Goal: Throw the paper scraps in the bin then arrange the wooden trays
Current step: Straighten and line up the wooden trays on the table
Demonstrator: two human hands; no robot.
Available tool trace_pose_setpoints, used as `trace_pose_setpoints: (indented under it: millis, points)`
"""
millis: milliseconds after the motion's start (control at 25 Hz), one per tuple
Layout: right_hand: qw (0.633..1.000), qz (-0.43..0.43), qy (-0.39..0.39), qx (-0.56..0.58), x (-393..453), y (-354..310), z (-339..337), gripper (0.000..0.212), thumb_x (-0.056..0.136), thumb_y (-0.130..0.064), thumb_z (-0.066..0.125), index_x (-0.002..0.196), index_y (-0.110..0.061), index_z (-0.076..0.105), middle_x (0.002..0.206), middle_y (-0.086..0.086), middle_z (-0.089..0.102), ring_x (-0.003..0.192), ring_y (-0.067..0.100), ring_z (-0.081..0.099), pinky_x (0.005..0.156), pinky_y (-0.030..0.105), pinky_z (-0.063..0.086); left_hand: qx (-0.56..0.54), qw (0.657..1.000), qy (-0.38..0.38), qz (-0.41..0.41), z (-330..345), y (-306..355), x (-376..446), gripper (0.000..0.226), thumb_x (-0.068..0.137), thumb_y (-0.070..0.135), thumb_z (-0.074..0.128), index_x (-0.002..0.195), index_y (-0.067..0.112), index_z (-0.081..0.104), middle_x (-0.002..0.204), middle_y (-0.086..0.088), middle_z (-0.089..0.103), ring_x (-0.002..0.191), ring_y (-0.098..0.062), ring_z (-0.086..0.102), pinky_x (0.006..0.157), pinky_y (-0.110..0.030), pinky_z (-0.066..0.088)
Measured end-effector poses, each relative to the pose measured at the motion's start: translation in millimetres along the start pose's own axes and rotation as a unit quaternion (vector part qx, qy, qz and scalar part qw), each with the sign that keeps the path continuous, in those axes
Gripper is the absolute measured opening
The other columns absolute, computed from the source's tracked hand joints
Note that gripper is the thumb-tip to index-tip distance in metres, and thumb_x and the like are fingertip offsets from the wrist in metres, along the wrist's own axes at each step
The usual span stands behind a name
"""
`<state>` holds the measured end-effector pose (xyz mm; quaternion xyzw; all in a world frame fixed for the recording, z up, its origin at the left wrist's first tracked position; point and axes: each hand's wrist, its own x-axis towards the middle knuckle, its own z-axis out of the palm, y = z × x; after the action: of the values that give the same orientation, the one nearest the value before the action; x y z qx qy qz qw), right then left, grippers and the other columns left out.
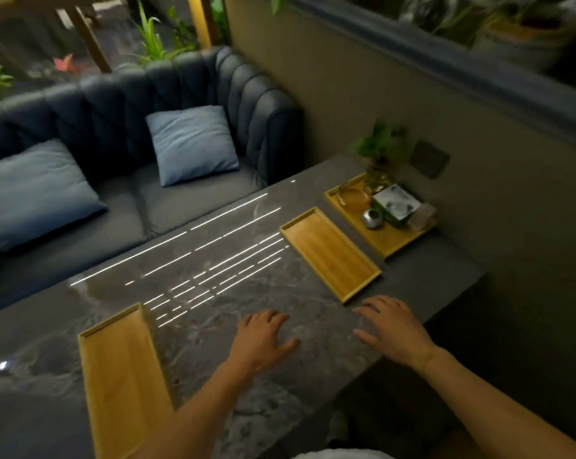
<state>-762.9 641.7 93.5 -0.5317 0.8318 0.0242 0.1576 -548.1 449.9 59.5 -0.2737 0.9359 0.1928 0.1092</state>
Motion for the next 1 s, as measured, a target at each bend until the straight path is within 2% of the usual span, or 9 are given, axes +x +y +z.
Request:
trace_pose_setpoints:
  millis: [160,320,440,600,720,880,1000]
  points:
    - [1.000,0.015,-0.009,0.007,-4.3,51.5,-5.2,0.051,0.089,-0.056,0.046,0.134,-0.031,0.047,0.138,-0.004,0.048,0.130,0.016,0.040,0.109,0.039,0.032,0.039,0.999,-0.021,0.016,-0.7,39.6,34.8,0.069,0.081,0.071,0.035,0.138,0.032,0.045,0.144,0.003,0.047,0.134,-0.020,0.041,0.114,-0.043,0.024]
    - [0.999,0.028,-0.034,-0.005,12.7,79.6,-3.6,0.053,0.089,-0.055,0.047,0.136,-0.030,0.043,0.139,-0.002,0.046,0.130,0.019,0.040,0.107,0.040,0.034,0.106,0.993,-0.030,0.040,-5.1,49.6,70.1,0.067,0.081,0.070,0.040,0.135,0.032,0.049,0.140,0.002,0.050,0.132,-0.022,0.043,0.112,-0.043,0.024]
    - [0.998,0.029,-0.056,-0.009,36.8,89.6,-2.9,0.056,0.089,-0.053,0.048,0.139,-0.029,0.038,0.140,0.001,0.045,0.129,0.022,0.041,0.104,0.041,0.036,0.144,0.986,-0.059,0.053,-8.1,47.9,97.9,0.068,0.082,0.068,0.044,0.138,0.030,0.045,0.142,0.000,0.048,0.133,-0.024,0.041,0.112,-0.046,0.022]
    - [0.994,0.038,-0.097,-0.022,81.8,93.2,3.2,0.068,0.089,-0.054,0.050,0.147,-0.026,0.025,0.152,0.004,0.032,0.137,0.028,0.032,0.106,0.047,0.036,0.165,0.981,-0.090,0.052,-7.1,46.2,137.1,0.076,0.083,0.064,0.050,0.147,0.031,0.027,0.155,-0.006,0.030,0.142,-0.028,0.027,0.114,-0.054,0.019]
    - [0.987,0.021,-0.156,-0.041,105.5,89.3,13.2,0.075,0.090,-0.053,0.051,0.150,-0.028,0.015,0.161,0.006,0.012,0.146,0.031,0.013,0.112,0.054,0.026,0.158,0.978,-0.127,0.048,-0.7,52.1,156.6,0.086,0.082,0.064,0.053,0.152,0.033,0.012,0.162,-0.008,0.009,0.147,-0.032,0.011,0.115,-0.060,0.014]
    - [0.985,0.011,-0.173,-0.024,103.4,82.4,34.4,0.069,0.091,-0.050,0.049,0.149,-0.028,0.018,0.160,0.004,0.011,0.147,0.030,0.005,0.113,0.053,0.023,0.135,0.979,-0.141,0.052,11.1,41.6,163.0,0.081,0.084,0.062,0.051,0.151,0.033,0.015,0.162,-0.006,0.008,0.148,-0.033,0.008,0.115,-0.061,0.012]
    - [0.989,0.011,-0.149,-0.006,82.3,70.5,48.3,0.065,0.092,-0.050,0.046,0.148,-0.030,0.020,0.159,0.003,0.016,0.146,0.030,0.009,0.113,0.049,0.026,0.133,0.981,-0.122,0.073,18.3,33.3,149.4,0.074,0.087,0.056,0.050,0.148,0.028,0.020,0.161,-0.009,0.012,0.146,-0.035,0.011,0.115,-0.061,0.014]
